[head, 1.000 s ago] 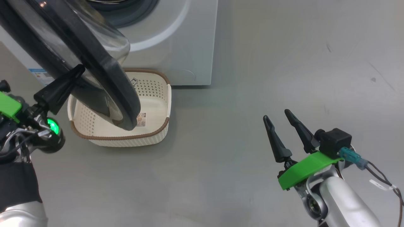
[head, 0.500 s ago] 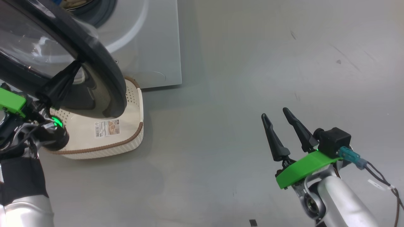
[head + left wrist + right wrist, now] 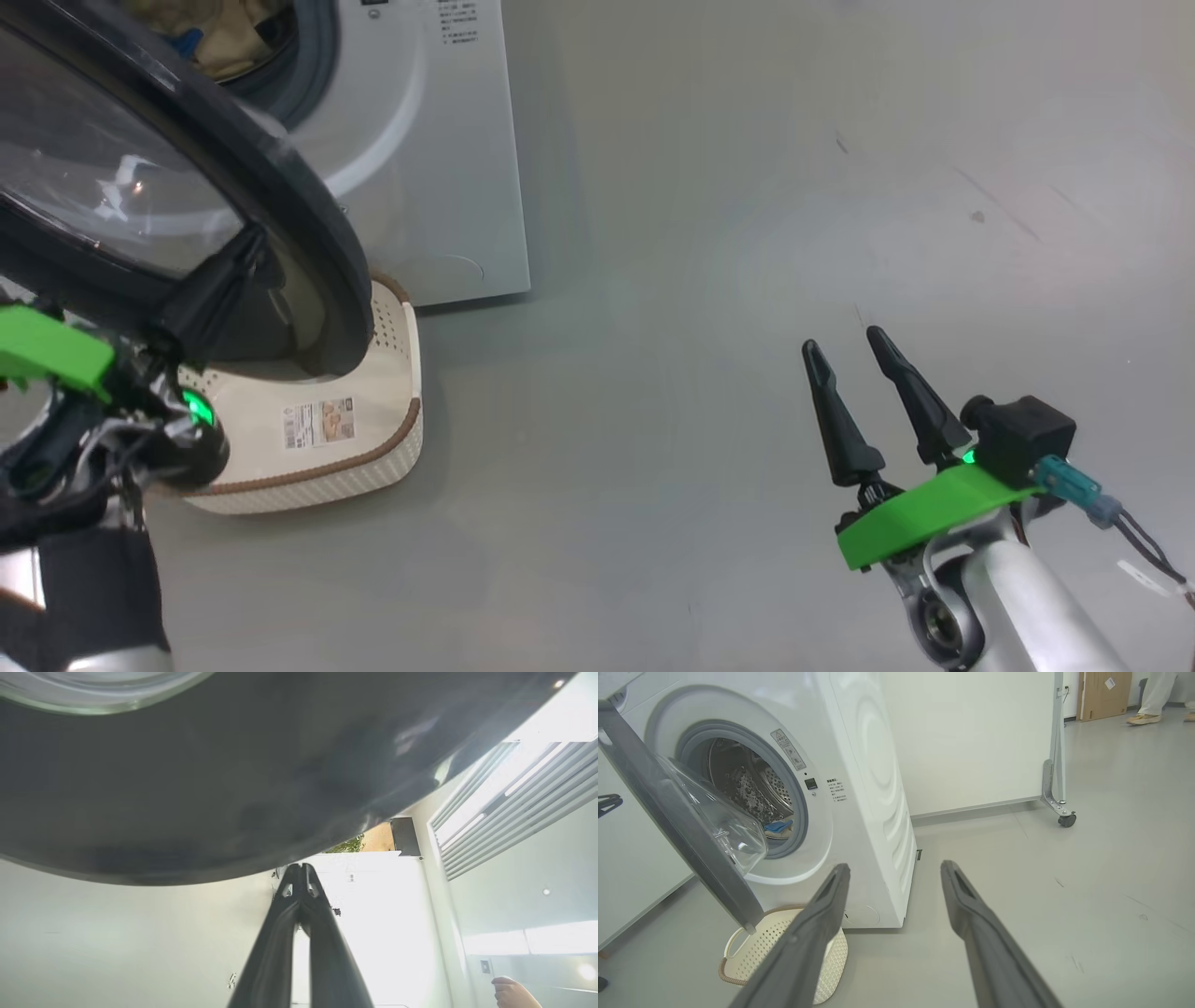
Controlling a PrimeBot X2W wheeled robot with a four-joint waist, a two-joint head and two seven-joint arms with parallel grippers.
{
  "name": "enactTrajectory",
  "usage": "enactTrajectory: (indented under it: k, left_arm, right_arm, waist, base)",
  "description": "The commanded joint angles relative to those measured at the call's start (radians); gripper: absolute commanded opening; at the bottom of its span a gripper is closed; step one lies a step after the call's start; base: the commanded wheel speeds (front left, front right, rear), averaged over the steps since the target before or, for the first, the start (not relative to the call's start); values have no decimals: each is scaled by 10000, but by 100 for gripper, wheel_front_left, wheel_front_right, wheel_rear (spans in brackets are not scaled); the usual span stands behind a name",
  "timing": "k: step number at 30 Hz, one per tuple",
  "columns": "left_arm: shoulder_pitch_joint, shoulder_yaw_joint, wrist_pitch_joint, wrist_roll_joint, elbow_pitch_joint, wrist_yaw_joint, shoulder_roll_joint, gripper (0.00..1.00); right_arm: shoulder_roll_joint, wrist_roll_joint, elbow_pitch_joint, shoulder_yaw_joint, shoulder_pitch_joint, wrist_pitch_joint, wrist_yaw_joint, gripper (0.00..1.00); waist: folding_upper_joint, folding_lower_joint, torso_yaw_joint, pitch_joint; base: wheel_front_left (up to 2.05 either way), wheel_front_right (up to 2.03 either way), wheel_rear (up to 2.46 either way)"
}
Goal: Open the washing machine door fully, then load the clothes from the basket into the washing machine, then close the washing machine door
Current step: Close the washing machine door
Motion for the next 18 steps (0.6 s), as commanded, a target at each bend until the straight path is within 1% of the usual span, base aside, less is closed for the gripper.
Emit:
enactTrajectory:
  k: [1,6,8,10,14,18]
  left_arm:
    - [167,204,19,65,-473,-68,329,0]
    - [1500,-273,-695,559,-1973,-68,377,0]
    - [1972,-553,-1276,878,-2564,-68,412,0]
    - [2388,-945,-2099,1377,-3079,-68,505,0]
    - [3130,-2467,-4508,2914,-3838,-68,1209,0]
    - [3614,-3995,-7467,4298,-3537,-68,2056,0]
  right_arm:
    - [21,-11,-383,84,-38,-93,2,100]
    - [-133,-116,-657,-109,263,-93,2,100]
    - [-181,-141,-752,-213,339,-93,2,100]
    - [-200,-171,-853,-307,428,-93,2,100]
    - [-219,-219,-980,-389,515,-93,2,100]
    - [-233,-232,-1045,-396,597,-93,2,100]
  waist:
    - [-1,0,63,-141]
    - [-1,0,300,-436]
    - [-1,0,441,-529]
    - [-1,0,602,-609]
    - [-1,0,879,-693]
    - [-1,0,1108,-802]
  base:
    - [0,0,0]
    - [0,0,0]
    - [0,0,0]
    - [0,0,0]
    - [0,0,0]
    - [0,0,0]
